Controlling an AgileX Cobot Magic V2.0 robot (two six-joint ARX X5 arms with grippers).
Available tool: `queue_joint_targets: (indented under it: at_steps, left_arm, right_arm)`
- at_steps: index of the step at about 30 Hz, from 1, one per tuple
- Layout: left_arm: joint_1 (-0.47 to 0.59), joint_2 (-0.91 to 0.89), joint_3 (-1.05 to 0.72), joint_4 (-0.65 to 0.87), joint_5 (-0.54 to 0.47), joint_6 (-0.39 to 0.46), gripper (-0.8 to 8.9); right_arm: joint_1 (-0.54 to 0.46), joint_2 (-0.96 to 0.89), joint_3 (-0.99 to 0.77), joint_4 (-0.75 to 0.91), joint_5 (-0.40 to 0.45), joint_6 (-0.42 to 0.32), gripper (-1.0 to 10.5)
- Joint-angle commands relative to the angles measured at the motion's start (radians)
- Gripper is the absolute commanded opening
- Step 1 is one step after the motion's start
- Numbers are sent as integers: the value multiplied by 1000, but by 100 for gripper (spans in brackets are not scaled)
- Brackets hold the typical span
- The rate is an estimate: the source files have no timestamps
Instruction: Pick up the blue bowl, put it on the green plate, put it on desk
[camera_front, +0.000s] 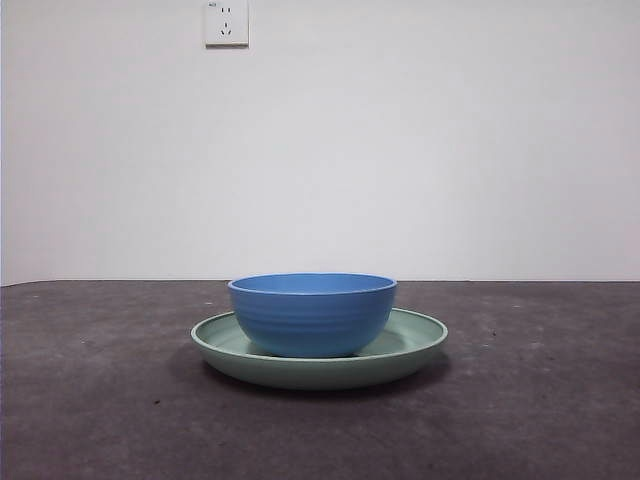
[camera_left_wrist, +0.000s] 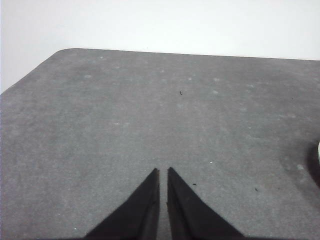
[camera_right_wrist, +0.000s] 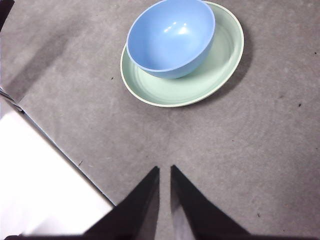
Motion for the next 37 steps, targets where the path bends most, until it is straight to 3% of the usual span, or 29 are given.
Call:
queue_joint_targets:
  at_steps: [1,5,8,15,19,21,28,37]
  left_arm:
    - [-1,-1,-20,-6,-3,0,26]
    - [0,-1,-20,-6,-3,0,26]
    - [0,-1,-20,-6,-3,0,26]
    - [0,-1,-20,-6,-3,0,26]
    - [-1,-1,-20,-6,-3,0,26]
    - [-1,-1,-20,-6,-3,0,26]
    - [-1,-1,-20,-6,-3,0,26]
    - [0,-1,-20,-6,-3,0,26]
  right_arm:
    - [5,-31,8,17,0,-1,32]
    - [0,-89,4,41,0,-8,31]
    - [-21,-141,-23,125,1,-62,31]
    - [-137,-342,-358,691,1,-47,31]
    - [-202,-441,-536,866,6,-9,31]
    - [-229,-480,-605,900,55,18,31]
    - [-250,-562,-758,899,345,120,31]
    - [-250,-575,-802,807,534,119,31]
